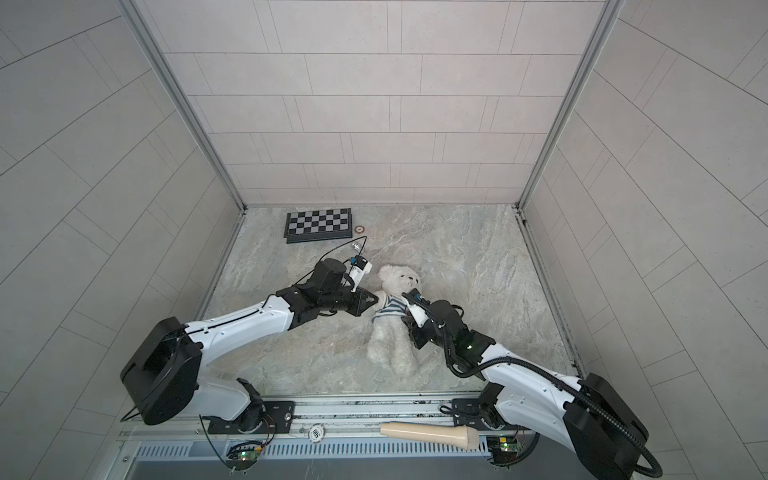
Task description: Dress the teddy bear
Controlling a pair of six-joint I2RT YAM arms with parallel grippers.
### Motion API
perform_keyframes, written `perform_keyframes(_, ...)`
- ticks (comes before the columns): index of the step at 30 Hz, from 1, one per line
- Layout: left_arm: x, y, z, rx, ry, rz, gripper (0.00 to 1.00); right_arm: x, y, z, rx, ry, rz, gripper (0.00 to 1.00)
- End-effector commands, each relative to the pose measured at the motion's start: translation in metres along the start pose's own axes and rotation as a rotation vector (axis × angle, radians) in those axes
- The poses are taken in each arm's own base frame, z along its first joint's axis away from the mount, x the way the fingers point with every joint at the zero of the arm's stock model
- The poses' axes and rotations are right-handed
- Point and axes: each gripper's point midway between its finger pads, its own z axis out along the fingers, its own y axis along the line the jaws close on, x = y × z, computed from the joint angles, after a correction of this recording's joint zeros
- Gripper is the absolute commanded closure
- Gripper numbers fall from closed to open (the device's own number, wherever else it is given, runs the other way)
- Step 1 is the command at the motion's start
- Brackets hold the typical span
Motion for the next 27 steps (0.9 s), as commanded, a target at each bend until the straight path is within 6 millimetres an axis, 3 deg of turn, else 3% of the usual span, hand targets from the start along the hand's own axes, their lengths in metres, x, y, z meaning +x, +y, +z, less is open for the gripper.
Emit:
perform_keyframes(1,-0.013,-0.002,-0.002,0.008,-0.053,0.002,1.0,0.0,0.007,-0.002,-0.041,-0.008,0.009,0.9)
perform_keyframes(4,-0.013,0.002,-0.001,-0.008,-0.06,-0.014,1.0,0.0,0.014,-0.004,-0.067,-0.014,0.008,1.0)
perform_keyframes(15,-0.013,0.014,0.002,-0.034,-0.081,-0.004,1.0,0.012,0.039,0.001,-0.103,0.011,-0.012,1.0)
perform_keyframes(21,-0.005,0.027,0.01,-0.077,-0.056,0.065,1.0,0.001,0.032,-0.003,-0.065,-0.043,0.059,0.69)
perform_keyframes(27,-0.004,0.027,0.009,-0.075,-0.079,0.112,1.0,-0.002,-0.002,-0.028,0.106,-0.124,0.202,0.55)
